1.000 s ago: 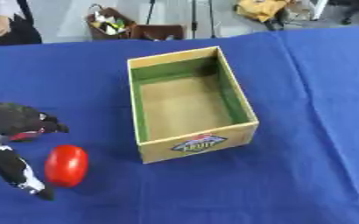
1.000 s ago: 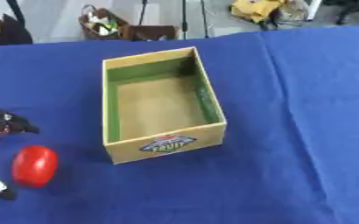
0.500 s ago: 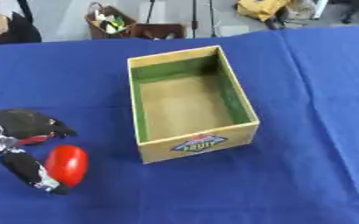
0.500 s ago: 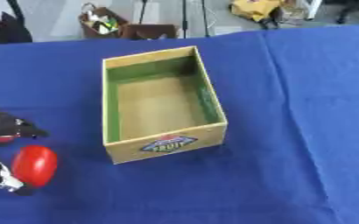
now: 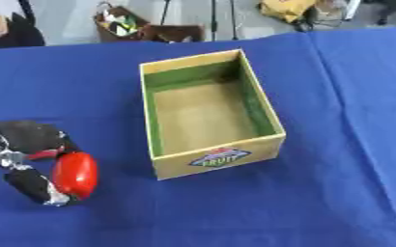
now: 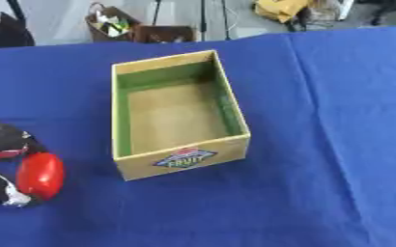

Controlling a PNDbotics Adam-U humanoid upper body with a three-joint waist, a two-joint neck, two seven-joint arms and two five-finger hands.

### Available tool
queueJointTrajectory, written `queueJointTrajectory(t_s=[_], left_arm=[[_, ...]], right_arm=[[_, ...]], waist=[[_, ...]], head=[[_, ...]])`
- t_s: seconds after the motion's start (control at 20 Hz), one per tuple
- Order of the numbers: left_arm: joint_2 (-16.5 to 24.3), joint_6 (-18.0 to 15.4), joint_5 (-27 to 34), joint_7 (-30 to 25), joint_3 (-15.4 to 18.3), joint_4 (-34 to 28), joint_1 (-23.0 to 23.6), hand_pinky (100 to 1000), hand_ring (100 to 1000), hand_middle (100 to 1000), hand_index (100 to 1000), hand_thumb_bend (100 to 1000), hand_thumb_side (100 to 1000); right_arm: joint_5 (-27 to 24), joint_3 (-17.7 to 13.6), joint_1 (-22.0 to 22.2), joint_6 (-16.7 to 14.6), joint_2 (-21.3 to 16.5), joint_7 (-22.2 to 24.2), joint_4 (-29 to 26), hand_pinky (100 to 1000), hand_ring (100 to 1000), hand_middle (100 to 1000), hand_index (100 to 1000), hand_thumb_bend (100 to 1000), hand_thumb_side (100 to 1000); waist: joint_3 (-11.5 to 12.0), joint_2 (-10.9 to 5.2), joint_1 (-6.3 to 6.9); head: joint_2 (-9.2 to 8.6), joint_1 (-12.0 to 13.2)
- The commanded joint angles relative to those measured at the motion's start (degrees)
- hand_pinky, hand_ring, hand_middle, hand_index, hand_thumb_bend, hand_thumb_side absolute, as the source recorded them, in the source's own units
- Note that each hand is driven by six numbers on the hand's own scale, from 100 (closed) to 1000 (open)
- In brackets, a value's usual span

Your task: Pick up objects on the table and place them in the box.

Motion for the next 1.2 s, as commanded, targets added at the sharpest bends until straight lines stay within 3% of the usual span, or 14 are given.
queueJointTrajectory(t_s=[0.05,0.2,0.35,0.7,0.9,1.2], left_arm=[[1.14,-0.89,-0.26,-0.54,-0.16,0.05,-0.69,211,466,461,720,328,623],[0.96,-0.91,0.35,-0.42,-0.13,0.17,-0.84,115,386,378,623,181,616],[0.89,-0.58,1.31,1.91,0.29,-0.99,-1.18,100,347,330,568,100,627],[0.78,1.99,0.96,7.81,2.22,-3.35,-2.69,100,277,272,512,100,643],[-0.45,3.61,0.31,10.34,4.40,-6.47,-6.25,100,269,266,509,100,626],[-11.03,4.36,-4.50,14.48,5.66,-7.11,-17.32,100,247,246,489,100,595]], right_arm=[[-0.05,-0.13,-0.43,-0.08,-0.72,0.16,-0.92,701,714,624,754,100,802],[-0.09,-0.13,-0.45,-0.08,-0.70,0.15,-0.92,702,714,624,754,100,802],[-0.10,-0.14,-0.45,-0.08,-0.71,0.14,-0.92,702,714,624,754,100,802],[-0.08,-0.19,-0.29,0.00,-0.76,0.17,-0.92,703,715,624,754,100,801],[-0.07,-0.24,-0.11,0.02,-0.84,0.10,-0.92,703,715,624,754,100,801],[-0.28,-0.01,0.02,0.08,-0.54,0.37,-0.92,703,715,624,754,100,799]], waist=[[-0.01,-0.89,-0.03],[-0.01,-0.89,-0.04],[0.04,-0.89,-0.06],[0.38,-1.06,-0.03],[0.80,-1.36,0.05],[1.07,-1.83,-0.02]], head=[[-0.51,0.23],[-0.56,0.20],[-0.61,0.16],[-0.76,0.03],[-0.82,-0.26],[-0.66,-0.07]])
